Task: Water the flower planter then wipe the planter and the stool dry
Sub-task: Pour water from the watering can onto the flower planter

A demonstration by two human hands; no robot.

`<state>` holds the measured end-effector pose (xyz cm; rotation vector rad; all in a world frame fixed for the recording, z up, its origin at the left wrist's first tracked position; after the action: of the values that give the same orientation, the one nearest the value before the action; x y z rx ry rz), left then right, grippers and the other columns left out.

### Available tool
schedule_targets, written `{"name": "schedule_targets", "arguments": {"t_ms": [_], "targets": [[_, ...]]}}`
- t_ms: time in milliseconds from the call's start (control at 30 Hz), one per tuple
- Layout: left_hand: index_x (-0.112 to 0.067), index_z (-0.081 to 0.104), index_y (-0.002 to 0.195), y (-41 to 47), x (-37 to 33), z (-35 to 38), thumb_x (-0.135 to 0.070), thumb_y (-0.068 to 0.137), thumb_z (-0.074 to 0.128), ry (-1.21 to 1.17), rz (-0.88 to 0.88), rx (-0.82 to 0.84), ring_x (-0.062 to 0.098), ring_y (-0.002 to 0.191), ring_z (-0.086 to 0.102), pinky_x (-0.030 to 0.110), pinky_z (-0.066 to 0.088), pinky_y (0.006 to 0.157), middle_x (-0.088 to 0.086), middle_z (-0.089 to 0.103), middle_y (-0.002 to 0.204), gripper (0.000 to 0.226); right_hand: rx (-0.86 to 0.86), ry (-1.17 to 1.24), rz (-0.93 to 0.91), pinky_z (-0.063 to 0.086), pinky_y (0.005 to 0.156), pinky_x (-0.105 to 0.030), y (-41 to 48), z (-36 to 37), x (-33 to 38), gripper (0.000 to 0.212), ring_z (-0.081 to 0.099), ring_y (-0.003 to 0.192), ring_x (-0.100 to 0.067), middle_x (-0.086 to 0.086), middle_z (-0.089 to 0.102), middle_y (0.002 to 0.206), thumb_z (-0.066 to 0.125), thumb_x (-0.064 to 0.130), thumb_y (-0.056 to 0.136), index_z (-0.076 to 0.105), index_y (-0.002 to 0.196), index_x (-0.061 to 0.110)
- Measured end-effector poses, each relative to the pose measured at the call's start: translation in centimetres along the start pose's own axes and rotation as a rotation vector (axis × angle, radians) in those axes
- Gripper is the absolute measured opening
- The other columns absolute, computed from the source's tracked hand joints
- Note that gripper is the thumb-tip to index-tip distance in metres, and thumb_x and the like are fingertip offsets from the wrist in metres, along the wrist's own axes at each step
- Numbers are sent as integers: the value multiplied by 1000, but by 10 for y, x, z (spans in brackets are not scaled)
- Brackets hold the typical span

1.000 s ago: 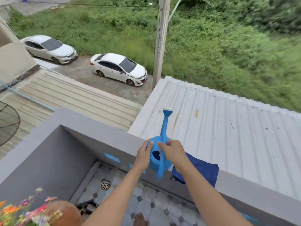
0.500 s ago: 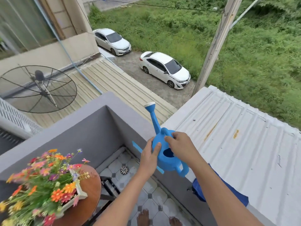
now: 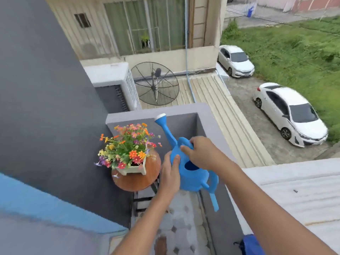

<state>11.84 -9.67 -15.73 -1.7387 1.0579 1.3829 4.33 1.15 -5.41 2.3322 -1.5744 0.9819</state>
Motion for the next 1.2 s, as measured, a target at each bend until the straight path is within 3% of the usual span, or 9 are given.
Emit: {"name": "schedule_targets", "arguments": {"t_ms": [67,200,300,533,667,767,933,1133,1200], "targets": [[-66,48,99,-7,-2,-23,-55,94,37,13,-14,-76,-17,92,54,16,43,78,-39,58,96,16,39,-50,-48,35,47,-31,4,9,22,46,42,51,-20,-3,46,65,53,40,99,39,65,13],[-40,55,106,-14,3,-55,-56,92,37,-47,-87,-153,16,94,59,42,48,80,-4,62,98,28,70,-137,-111,29,44,-32,12,30,60,48,36,50,-19,-5,41,62,49,37,102,38,63,11],[-32,54,101,-16,6,-78,-54,92,35,-48,-129,-195,17,83,54,35,41,69,-3,59,89,30,115,-190,-158,28,45,-31,16,44,88,49,31,49,-20,-5,37,61,48,31,103,34,60,12],[-26,48,94,-9,9,-121,-49,97,35,-7,-259,-176,12,73,49,31,35,61,-5,50,79,27,167,-284,-179,43,65,-33,28,65,135,42,53,71,-31,-4,47,66,45,28,103,39,63,17],[-21,52,99,-2,10,-146,-55,94,34,1,-299,-118,20,79,52,36,35,64,1,53,85,39,188,-350,-124,46,45,-32,38,75,159,40,56,50,-28,-11,51,68,44,29,105,37,69,14],[-19,54,105,1,12,-160,-57,94,31,20,-305,-68,20,85,55,34,36,65,4,57,92,46,198,-422,-114,50,48,-35,43,84,172,38,56,49,-28,-12,55,69,44,26,104,36,69,17],[-17,53,116,1,19,-177,-55,96,29,50,-327,-33,12,91,52,31,35,68,4,57,108,50,207,-411,-75,38,39,-23,52,97,184,31,51,37,-25,-12,54,60,50,27,101,44,76,10],[-11,51,122,1,22,-193,-52,97,28,72,-308,0,27,104,55,42,41,82,14,57,114,53,212,-427,-65,38,38,-21,61,112,196,32,49,29,-21,-5,53,36,53,28,99,45,74,9],[-11,51,121,0,23,-197,-53,97,28,68,-323,-11,24,102,55,38,40,75,13,56,113,53,216,-428,-62,36,34,-18,62,116,197,31,45,19,-19,-5,51,31,51,28,99,42,75,10]]}}
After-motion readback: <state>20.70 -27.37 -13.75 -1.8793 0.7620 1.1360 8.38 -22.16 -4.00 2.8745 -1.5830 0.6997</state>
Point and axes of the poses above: each hand's wrist, its own y-axis towards the middle knuckle, its own z-axis out of the palm, x = y × z, the point moved 3 cm from there along y, towards the middle knuckle
